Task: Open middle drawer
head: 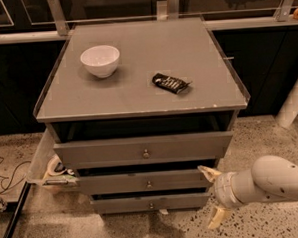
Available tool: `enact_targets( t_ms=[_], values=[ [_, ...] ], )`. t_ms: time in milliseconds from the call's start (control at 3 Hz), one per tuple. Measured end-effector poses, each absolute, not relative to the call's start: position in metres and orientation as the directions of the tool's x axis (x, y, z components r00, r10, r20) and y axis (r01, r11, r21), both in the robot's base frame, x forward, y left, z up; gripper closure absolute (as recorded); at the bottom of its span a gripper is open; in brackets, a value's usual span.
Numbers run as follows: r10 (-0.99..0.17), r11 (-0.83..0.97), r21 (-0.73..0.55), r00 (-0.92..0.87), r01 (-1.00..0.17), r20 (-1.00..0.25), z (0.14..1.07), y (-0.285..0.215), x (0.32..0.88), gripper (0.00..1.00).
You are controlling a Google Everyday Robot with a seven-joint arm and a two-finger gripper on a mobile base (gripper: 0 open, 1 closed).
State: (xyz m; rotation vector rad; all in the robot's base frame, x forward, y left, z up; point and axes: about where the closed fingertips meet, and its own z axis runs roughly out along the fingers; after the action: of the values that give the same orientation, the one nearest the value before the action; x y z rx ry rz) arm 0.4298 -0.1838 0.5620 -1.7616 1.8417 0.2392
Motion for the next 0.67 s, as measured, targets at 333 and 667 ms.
enact_targets(
  t_ms=[333, 667],
  values=[
    [-0.843, 0.099, -0.257, 0.056, -0.961, -0.535, 0.519, -0.169, 0.443, 0.00],
    [-0.824, 0.092, -0.270, 0.079, -0.959, -0.561, 0.480, -0.157, 0.458, 0.00]
  ],
)
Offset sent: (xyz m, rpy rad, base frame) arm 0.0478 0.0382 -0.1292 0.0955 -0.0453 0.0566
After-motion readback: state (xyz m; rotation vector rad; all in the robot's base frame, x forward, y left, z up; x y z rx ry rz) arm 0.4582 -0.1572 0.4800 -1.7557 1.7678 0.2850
